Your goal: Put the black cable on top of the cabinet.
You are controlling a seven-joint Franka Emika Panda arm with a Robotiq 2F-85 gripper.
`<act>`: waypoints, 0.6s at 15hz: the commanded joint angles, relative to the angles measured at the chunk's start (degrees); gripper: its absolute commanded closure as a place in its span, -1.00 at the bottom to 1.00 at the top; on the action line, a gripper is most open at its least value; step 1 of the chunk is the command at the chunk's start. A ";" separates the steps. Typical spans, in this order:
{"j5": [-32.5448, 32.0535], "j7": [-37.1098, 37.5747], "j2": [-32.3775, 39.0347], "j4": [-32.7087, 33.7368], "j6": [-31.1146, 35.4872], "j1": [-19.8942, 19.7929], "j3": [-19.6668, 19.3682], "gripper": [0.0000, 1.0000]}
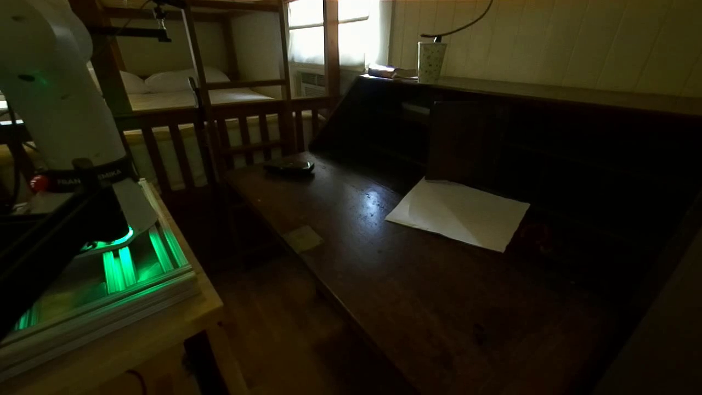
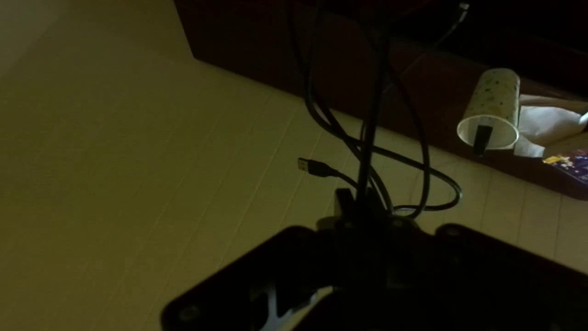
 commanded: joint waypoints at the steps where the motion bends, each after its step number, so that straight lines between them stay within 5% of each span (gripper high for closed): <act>1: -0.96 0.54 0.75 1.49 -0.28 2.15 -1.15 0.89; 5: -0.87 0.16 2.56 2.70 -0.21 2.20 -1.31 0.89; 9: -6.96 -3.95 11.56 7.52 13.15 0.98 -3.46 0.97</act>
